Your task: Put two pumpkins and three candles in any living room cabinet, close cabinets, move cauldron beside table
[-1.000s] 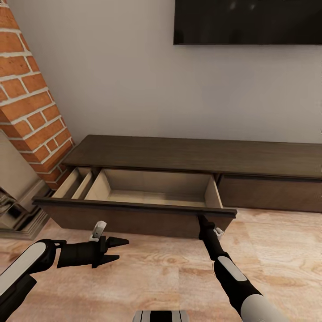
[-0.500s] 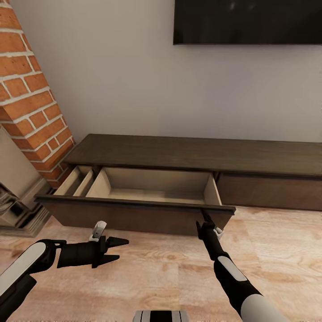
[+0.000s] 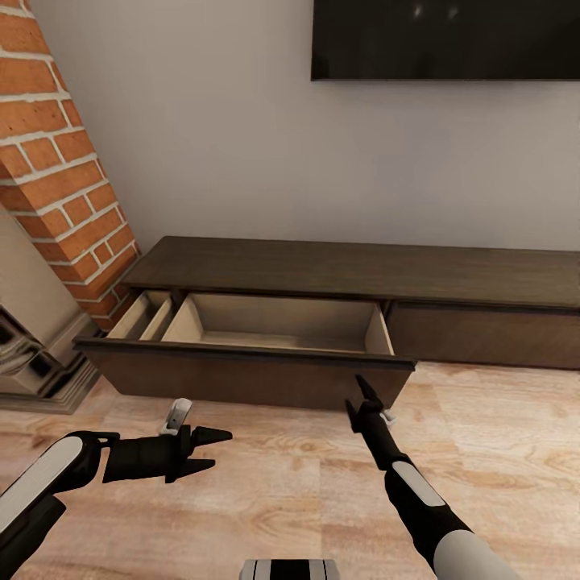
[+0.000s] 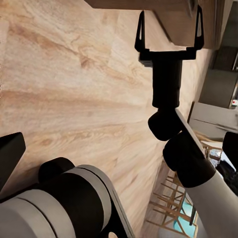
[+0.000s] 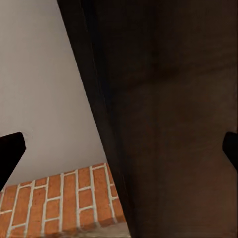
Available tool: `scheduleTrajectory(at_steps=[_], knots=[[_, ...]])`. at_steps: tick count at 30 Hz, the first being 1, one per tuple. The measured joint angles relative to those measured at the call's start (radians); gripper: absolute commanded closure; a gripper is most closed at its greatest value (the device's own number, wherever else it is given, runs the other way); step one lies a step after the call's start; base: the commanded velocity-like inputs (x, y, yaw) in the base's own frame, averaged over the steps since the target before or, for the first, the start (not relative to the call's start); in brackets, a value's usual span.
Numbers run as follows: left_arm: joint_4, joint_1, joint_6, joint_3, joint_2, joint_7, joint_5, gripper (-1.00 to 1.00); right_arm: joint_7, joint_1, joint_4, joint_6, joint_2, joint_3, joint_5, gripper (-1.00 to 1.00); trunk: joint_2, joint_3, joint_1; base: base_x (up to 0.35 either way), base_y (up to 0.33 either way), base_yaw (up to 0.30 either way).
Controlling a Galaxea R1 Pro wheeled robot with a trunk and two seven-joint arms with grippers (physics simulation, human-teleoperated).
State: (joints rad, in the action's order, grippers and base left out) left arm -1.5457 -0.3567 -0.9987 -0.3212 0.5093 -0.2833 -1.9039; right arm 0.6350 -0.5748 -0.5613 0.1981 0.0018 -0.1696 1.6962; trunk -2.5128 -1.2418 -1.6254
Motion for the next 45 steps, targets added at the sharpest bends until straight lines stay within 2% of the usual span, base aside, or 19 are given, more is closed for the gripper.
scheduleTrajectory(at_steps=[5,13,16,21,26,30,33,34,38,39,42,44,45], knots=[[0.001,0.000,0.001,0.000,0.000,-0.002,-0.001,-1.00,-0.021,0.000,0.000,0.091,-0.001,-0.001,-0.001,-1.00,0.001,0.015,0.002,-0.002,0.000,0.000],[0.013,0.000,0.005,0.001,-0.001,-0.015,0.002,-1.00,-0.156,0.000,0.032,0.255,0.000,0.001,0.007,-1.00,0.003,0.046,0.005,0.000,0.000,0.000],[0.015,-0.001,0.006,0.001,0.000,-0.016,0.002,-1.00,-0.173,0.000,0.049,0.297,-0.001,0.000,0.008,-1.00,0.003,0.058,0.007,-0.073,0.000,0.000],[0.021,-0.001,0.006,0.002,0.001,-0.018,0.006,-1.00,-0.177,0.001,0.165,0.379,-0.003,-0.006,-0.001,-1.00,0.005,0.077,0.009,-0.114,0.000,0.000],[0.021,-0.001,0.006,-0.004,0.001,-0.027,0.014,-1.00,-0.164,0.002,0.323,0.390,-0.004,-0.007,-0.030,-1.00,0.006,0.097,0.011,-0.011,0.000,0.000],[0.022,-0.001,0.006,-0.006,-0.001,-0.081,0.014,-1.00,-0.158,0.002,0.394,0.393,-0.011,-0.005,-0.045,-1.00,0.007,0.112,0.013,-0.001,0.000,0.000],[0.022,-0.001,0.007,-0.009,-0.010,-0.175,0.015,-1.00,-0.156,0.002,0.420,0.394,-0.034,-0.009,-0.056,-1.00,0.007,0.124,0.014,0.000,0.000,0.000],[0.022,-0.001,0.008,-0.009,-0.011,-0.188,0.014,-1.00,-0.157,0.002,0.422,0.394,-0.037,-0.011,-0.063,-1.00,0.008,0.128,0.015,0.000,0.000,0.000],[0.045,-0.002,0.010,-0.008,-0.019,-0.301,0.018,-1.00,-0.156,0.002,0.440,0.395,-0.045,-0.014,-0.163,-1.00,0.009,0.143,0.017,0.000,0.000,0.000],[0.057,-0.002,0.011,-0.009,-0.020,-0.313,0.018,-1.00,-0.156,0.002,0.440,0.395,-0.045,-0.013,-0.169,-1.00,0.009,0.147,0.017,0.000,0.000,0.000],[0.132,-0.006,0.011,-0.006,-0.035,-0.350,0.033,-1.00,-0.154,0.002,0.442,0.394,-0.046,-0.014,-0.184,-1.00,0.010,0.159,0.018,0.000,0.000,0.000],[0.152,-0.006,0.012,-0.003,-0.040,-0.357,0.049,-1.00,-0.154,0.002,0.443,0.394,-0.046,-0.014,-0.187,-1.00,0.010,0.166,0.019,0.000,0.000,0.000],[0.165,-0.007,0.012,0.000,-0.042,-0.362,0.073,-1.00,-0.154,0.002,0.443,0.394,-0.046,-0.014,-0.188,-1.00,0.010,0.170,0.020,0.000,0.000,0.000]])
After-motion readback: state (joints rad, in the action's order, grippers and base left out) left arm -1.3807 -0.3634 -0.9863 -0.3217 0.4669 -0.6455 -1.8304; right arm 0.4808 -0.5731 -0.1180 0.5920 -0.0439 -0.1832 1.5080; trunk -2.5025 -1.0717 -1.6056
